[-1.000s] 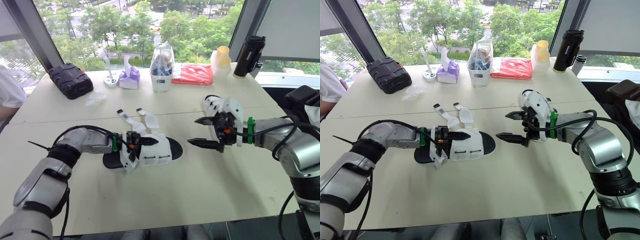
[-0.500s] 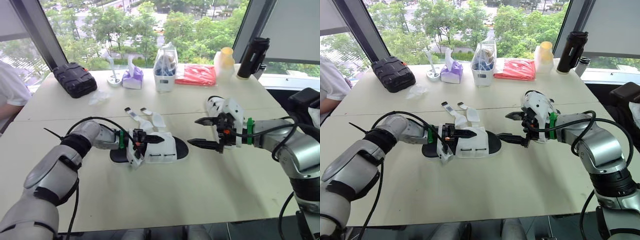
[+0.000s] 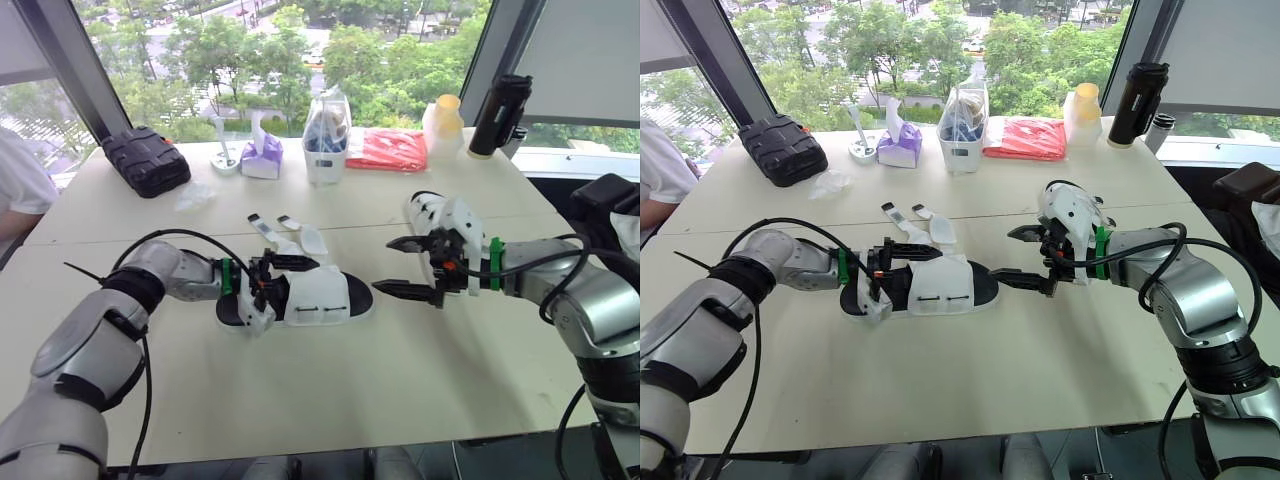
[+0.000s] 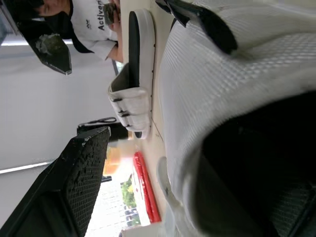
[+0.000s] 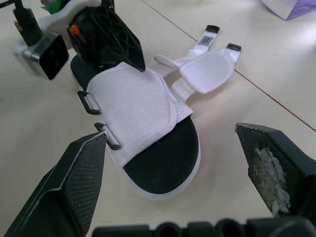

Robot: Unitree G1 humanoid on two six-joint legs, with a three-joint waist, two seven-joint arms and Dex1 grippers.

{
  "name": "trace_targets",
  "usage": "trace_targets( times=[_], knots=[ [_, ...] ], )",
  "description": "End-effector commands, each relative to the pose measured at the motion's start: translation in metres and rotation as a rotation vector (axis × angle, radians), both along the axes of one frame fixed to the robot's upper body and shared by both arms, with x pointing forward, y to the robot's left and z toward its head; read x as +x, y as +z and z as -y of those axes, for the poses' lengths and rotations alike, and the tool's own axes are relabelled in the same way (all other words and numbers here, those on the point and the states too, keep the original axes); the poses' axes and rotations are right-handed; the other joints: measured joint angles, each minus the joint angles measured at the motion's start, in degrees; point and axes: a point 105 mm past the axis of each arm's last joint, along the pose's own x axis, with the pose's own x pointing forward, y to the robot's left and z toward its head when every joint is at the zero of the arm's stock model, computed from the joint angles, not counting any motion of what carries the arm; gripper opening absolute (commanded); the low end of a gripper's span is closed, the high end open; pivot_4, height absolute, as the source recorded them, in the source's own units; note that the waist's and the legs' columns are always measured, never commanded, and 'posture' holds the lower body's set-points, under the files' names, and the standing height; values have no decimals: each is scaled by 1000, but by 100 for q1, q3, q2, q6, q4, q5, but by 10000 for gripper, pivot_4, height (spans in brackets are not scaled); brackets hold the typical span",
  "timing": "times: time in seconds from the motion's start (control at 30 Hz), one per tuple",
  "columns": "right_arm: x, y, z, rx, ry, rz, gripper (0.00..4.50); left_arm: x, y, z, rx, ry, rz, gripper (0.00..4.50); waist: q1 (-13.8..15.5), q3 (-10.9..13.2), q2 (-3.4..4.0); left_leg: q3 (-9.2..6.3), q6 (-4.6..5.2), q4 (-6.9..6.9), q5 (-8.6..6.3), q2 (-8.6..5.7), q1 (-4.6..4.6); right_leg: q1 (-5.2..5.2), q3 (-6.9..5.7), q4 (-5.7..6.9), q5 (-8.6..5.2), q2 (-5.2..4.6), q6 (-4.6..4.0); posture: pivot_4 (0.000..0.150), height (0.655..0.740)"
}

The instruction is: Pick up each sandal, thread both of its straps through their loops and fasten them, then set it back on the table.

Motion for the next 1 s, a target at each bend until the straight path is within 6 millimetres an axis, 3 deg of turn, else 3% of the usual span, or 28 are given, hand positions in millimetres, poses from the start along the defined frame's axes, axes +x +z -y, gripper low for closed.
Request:
trace_targets(
  times=[0.03,0.23,0.43,0.5,0.6,0.7,0.77,0.83,0.93,1.0],
  knots=[
    [2,3,-4,-14,27,41,45000,-5,10,-23,9,26,-21,44547,-16,0,0,0,0,0,0,0,0,0,0,0,0,0,0,1500,7400],
    [6,-2,-7,-26,41,46,45000,-13,27,-58,-52,104,-108,44547,-16,0,0,-5,1,0,-1,0,-1,-3,0,1,0,0,0,1500,7400],
    [14,-17,-4,-108,70,68,45000,6,58,-81,-342,326,-191,44547,-10,0,0,-13,19,5,-11,0,-2,-3,1,4,0,-3,0,1500,7400],
    [20,-19,-4,-121,69,93,45000,12,63,-86,-432,429,-354,44547,-87,1,2,-20,20,5,-11,5,-2,-6,6,5,0,-4,0,1500,7400],
    [31,-22,-7,-134,72,119,45000,7,69,-92,-666,526,-860,44547,-174,2,2,-28,29,5,-16,18,-12,-18,15,12,-1,-6,-1,1500,7400],
    [39,-28,-9,-153,73,136,36531,-8,71,-91,-742,527,-1179,45000,-280,4,4,-33,31,3,-17,24,-16,-24,15,13,-2,1,-3,1500,7400],
    [39,-33,-13,-157,106,145,28107,-19,71,-89,-767,524,-1337,45000,-288,4,4,-33,30,2,-17,22,-13,-24,14,14,-2,5,-3,1500,7400],
    [40,-35,-16,-150,124,145,15855,-25,71,-87,-779,528,-1421,45000,-288,4,4,-27,30,2,-17,16,-5,-19,15,13,-2,7,-3,1500,7400],
    [39,-41,-23,-107,180,132,1544,-31,69,-86,-796,542,-1508,45000,-286,4,4,-25,25,2,-14,14,3,-12,15,13,-2,12,-3,1500,7400],
    [38,-44,-27,-93,203,129,627,-33,66,-86,-793,555,-1532,45000,-280,4,4,-25,24,1,-13,14,7,-9,15,14,-1,12,-3,1500,7400]
  ],
)
